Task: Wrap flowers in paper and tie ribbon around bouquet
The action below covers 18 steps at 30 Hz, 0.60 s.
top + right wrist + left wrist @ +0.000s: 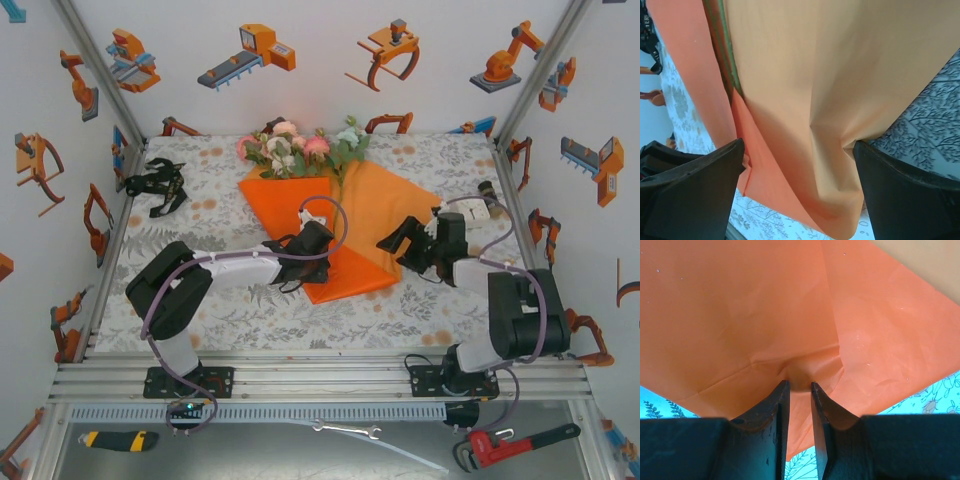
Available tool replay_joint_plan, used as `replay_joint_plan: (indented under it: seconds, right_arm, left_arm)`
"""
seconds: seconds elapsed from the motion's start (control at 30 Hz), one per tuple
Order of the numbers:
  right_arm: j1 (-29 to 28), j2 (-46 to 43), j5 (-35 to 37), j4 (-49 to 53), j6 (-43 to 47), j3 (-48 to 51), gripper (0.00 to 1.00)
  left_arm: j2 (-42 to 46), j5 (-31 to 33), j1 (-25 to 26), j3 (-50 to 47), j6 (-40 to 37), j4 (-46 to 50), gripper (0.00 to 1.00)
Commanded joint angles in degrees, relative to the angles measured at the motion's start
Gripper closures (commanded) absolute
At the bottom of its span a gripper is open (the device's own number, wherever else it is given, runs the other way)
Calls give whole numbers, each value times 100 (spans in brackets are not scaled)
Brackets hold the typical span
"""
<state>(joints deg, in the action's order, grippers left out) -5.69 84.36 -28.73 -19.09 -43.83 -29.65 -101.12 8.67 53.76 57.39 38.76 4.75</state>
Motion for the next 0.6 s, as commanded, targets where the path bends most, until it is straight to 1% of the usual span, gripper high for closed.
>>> replay_joint_plan:
  seconds: [0.0,0.1,0.2,0.23,0.3,0.37,0.43,0.5,0.57]
  right_arm:
    - [-63,-721,110,260,-387,290,20]
    - [-96,-1640,387,449,-564,554,19]
    - [-183,-2206,526,457,-887,834,19]
    - [-195,-2347,659,610,-916,887,19]
    - [-197,-2724,1314,1533,-869,874,19]
    - [-204,-2987,1841,2331,-1020,824,19]
    - [-249,-3061,1879,2699,-1290,794,20]
    - [-328,-3069,1843,2910,-1867,828,20]
    - [-436,-3027,1714,2804,-2138,934,20]
  left_arm:
    - [2,109,20,-72,49,-5,72]
    - [-72,81,21,16,17,4,72]
    - [-157,53,21,104,16,-12,72]
    - [-184,39,21,129,10,-26,72]
    - [-206,45,23,156,35,-28,72]
    - [-189,62,28,136,61,-36,72]
    - [-182,89,38,115,87,-43,72]
    - [-205,69,46,96,120,-62,72]
    - [-237,65,47,95,144,-68,72]
